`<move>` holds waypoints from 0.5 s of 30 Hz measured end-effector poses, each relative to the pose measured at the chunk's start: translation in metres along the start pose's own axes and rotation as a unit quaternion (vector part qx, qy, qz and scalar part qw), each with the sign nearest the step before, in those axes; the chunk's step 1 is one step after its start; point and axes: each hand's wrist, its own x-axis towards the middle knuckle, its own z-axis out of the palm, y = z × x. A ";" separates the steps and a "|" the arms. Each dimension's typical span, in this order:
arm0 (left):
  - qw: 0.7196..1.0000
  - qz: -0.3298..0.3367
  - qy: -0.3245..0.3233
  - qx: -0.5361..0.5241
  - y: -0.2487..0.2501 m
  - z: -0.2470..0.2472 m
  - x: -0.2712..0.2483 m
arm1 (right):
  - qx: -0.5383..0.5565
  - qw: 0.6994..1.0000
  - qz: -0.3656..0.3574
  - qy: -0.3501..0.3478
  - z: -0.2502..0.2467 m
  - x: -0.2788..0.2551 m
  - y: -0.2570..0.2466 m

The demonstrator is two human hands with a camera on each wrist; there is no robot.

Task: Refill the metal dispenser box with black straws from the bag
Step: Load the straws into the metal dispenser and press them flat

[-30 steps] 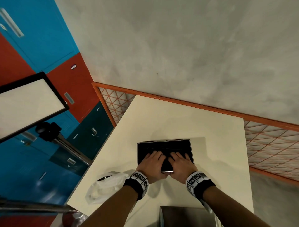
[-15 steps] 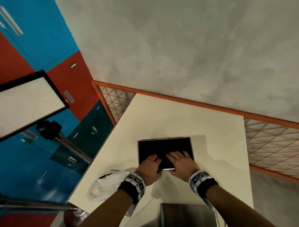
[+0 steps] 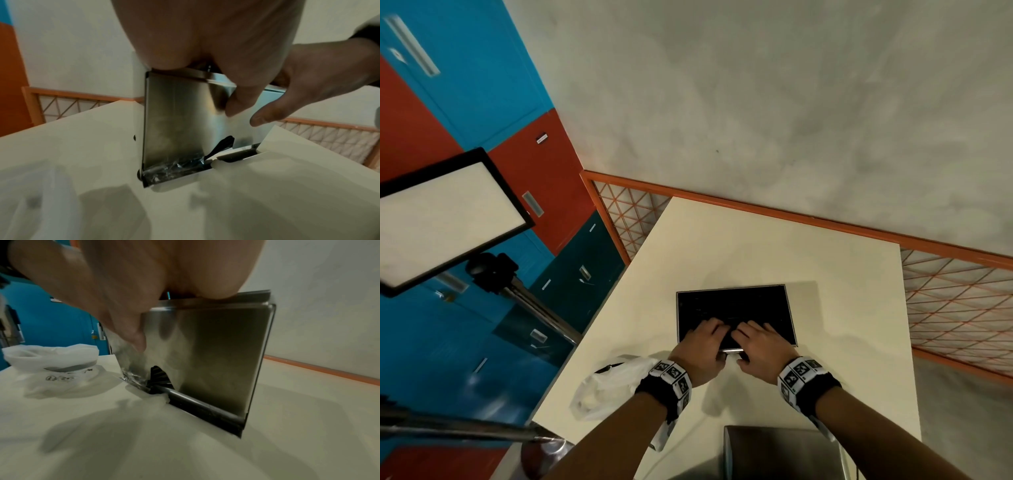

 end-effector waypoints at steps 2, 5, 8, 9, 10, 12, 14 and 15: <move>0.999 0.011 0.034 -0.021 -0.002 0.000 -0.004 | 0.001 1.000 0.013 -0.020 -0.001 0.002 0.001; 0.999 -0.005 0.038 -0.033 0.002 -0.002 -0.008 | -0.001 0.999 0.014 -0.036 -0.001 0.004 0.005; 0.999 -0.018 0.001 -0.033 0.004 0.004 -0.009 | 0.027 0.999 0.013 -0.031 0.002 0.000 0.009; 0.999 -0.020 -0.010 -0.027 0.004 0.007 -0.009 | 0.039 0.999 0.012 -0.026 0.003 -0.001 0.010; 0.999 -0.021 -0.016 -0.020 0.004 0.009 -0.010 | 0.046 0.999 0.009 -0.016 0.004 -0.004 0.010; 0.999 -0.024 -0.018 -0.010 0.005 0.012 -0.011 | 0.051 0.999 -0.008 0.011 0.005 -0.008 0.011; 0.999 -0.026 -0.017 -0.007 0.005 0.013 -0.011 | 0.052 0.998 -0.019 0.036 0.006 -0.012 0.011; 0.999 -0.028 -0.016 -0.005 0.005 0.014 -0.010 | 0.053 0.997 -0.024 0.051 0.007 -0.013 0.010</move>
